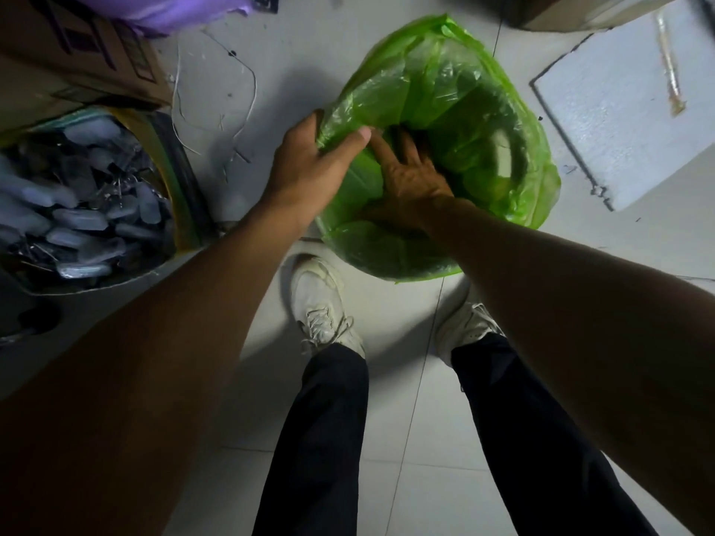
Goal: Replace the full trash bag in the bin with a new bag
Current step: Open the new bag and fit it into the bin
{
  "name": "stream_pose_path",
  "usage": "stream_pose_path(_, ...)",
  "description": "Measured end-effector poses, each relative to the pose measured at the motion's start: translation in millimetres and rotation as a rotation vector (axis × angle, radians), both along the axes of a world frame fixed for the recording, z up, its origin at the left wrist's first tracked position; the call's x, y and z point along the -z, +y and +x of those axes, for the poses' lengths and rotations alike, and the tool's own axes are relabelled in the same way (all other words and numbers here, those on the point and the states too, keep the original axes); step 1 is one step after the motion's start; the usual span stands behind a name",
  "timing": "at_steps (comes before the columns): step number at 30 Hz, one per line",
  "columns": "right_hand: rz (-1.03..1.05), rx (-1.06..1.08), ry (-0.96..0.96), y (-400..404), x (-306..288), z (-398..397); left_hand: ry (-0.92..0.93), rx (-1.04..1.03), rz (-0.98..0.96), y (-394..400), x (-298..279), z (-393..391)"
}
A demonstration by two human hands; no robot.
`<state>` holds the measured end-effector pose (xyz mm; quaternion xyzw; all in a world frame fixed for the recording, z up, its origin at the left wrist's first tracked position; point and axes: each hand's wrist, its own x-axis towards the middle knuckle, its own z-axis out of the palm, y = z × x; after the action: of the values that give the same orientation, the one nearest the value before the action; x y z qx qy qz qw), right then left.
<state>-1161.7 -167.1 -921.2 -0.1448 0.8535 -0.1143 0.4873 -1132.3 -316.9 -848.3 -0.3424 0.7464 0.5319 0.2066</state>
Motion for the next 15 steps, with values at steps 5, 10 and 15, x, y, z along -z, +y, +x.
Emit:
stream_pose_path(5, -0.029, -0.094, 0.095, 4, -32, 6, 0.020, 0.050, -0.076, -9, -7, -4)
stream_pose_path(10, 0.045, -0.163, 0.260, 13, -50, -4, 0.171, 0.095, -0.311, -16, -11, -21)
stream_pose_path(15, 0.104, -0.137, 0.053, 15, -11, -20, 0.217, 0.359, -0.179, -2, -7, -39)
